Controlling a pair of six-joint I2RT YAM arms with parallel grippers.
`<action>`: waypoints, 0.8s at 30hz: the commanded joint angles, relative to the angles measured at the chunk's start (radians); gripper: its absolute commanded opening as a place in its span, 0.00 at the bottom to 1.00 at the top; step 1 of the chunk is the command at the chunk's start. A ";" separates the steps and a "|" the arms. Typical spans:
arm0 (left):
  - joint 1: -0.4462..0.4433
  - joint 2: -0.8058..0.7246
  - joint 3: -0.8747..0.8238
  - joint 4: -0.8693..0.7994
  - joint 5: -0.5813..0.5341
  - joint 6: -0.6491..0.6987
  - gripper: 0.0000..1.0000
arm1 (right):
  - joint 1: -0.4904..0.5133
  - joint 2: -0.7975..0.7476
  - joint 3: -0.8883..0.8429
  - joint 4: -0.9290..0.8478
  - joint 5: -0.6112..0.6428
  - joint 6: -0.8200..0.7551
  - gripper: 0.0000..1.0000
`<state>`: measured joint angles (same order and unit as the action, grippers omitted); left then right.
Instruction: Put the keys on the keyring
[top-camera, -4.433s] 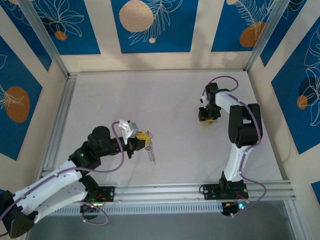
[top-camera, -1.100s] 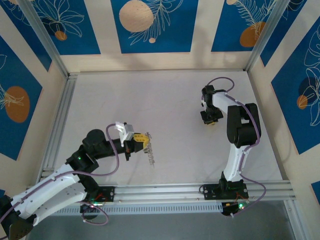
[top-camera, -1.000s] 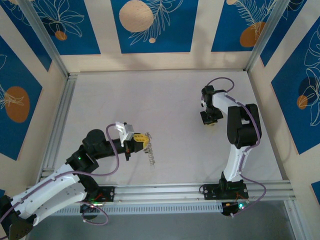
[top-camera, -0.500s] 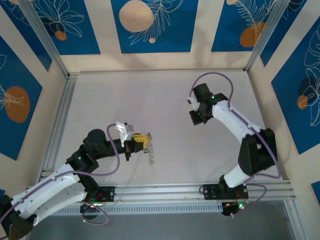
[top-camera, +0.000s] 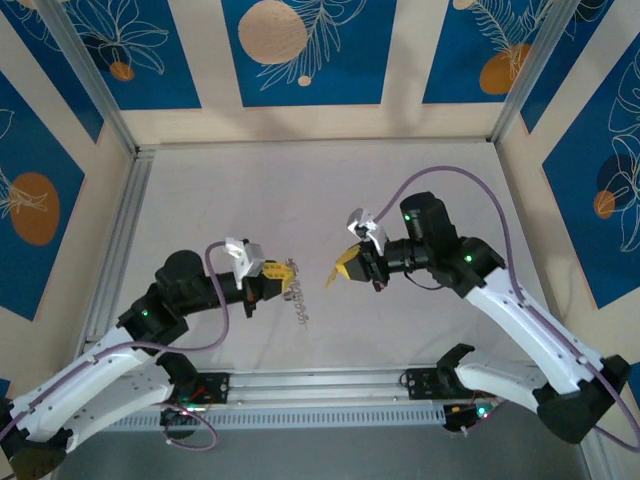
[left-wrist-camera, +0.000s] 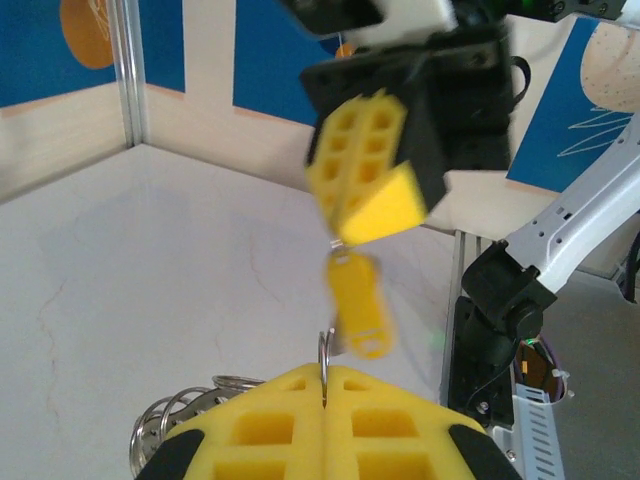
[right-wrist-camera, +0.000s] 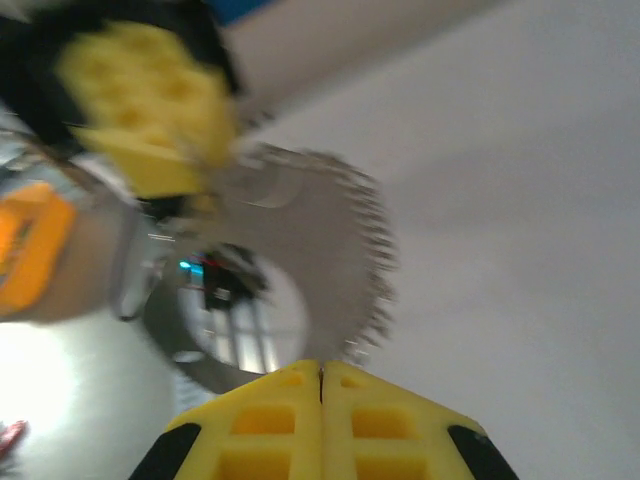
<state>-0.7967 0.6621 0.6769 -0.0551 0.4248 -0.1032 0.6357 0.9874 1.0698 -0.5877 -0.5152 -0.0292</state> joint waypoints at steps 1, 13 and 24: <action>-0.005 -0.004 0.051 -0.011 0.050 0.052 0.00 | 0.026 -0.016 -0.010 0.058 -0.239 0.046 0.00; -0.064 0.046 0.107 -0.078 0.057 0.140 0.00 | 0.096 0.031 -0.031 0.213 -0.294 0.148 0.00; -0.080 0.061 0.107 -0.073 0.034 0.162 0.00 | 0.167 0.088 -0.037 0.266 -0.113 0.213 0.00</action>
<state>-0.8627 0.7387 0.7475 -0.1551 0.4664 0.0368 0.7952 1.0718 1.0279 -0.3248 -0.6888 0.1604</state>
